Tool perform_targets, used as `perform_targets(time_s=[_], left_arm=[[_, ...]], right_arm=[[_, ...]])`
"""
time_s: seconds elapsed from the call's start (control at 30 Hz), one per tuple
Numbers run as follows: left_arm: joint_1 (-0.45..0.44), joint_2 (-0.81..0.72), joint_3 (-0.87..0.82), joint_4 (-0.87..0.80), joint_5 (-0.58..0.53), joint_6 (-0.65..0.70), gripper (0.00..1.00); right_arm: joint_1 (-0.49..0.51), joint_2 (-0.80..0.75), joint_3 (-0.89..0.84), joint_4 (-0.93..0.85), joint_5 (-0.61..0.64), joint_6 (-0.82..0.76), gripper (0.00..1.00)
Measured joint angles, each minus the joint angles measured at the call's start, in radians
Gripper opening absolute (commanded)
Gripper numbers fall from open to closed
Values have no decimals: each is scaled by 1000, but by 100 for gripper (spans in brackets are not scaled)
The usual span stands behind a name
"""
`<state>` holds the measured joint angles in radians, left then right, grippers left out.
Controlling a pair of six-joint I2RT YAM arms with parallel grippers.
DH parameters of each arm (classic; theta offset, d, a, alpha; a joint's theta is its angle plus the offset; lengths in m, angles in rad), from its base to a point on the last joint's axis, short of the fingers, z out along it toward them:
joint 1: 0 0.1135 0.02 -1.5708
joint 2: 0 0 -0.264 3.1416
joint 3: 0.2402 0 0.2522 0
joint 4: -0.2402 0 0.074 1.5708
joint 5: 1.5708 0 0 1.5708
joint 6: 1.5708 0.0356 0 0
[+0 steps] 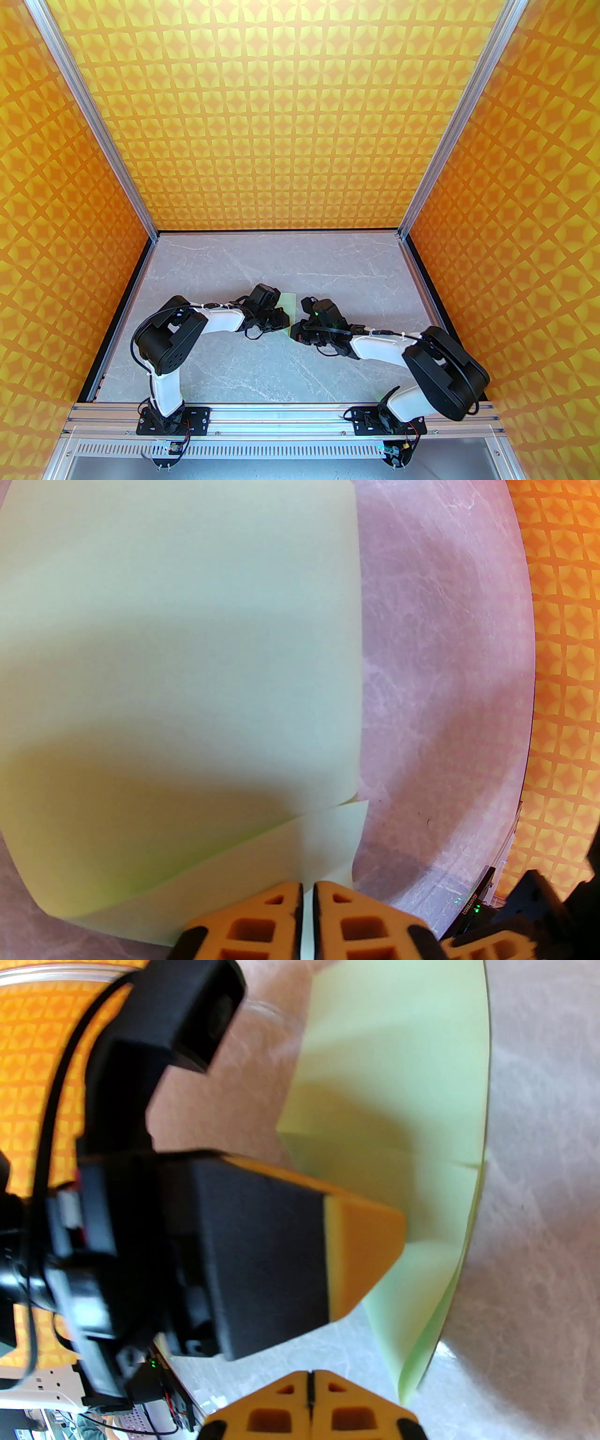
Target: Fold a paper plane with a square sheet of paper (fold left side to right side)
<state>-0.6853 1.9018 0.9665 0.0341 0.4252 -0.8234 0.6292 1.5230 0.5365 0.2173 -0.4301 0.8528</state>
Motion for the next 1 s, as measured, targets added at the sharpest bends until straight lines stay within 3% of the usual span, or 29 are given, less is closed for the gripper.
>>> perform_targets(time_s=[1.0], left_arm=[[0,0,0,0,0,-2,19]], right_arm=[[0,82,3,4,41,31,1]])
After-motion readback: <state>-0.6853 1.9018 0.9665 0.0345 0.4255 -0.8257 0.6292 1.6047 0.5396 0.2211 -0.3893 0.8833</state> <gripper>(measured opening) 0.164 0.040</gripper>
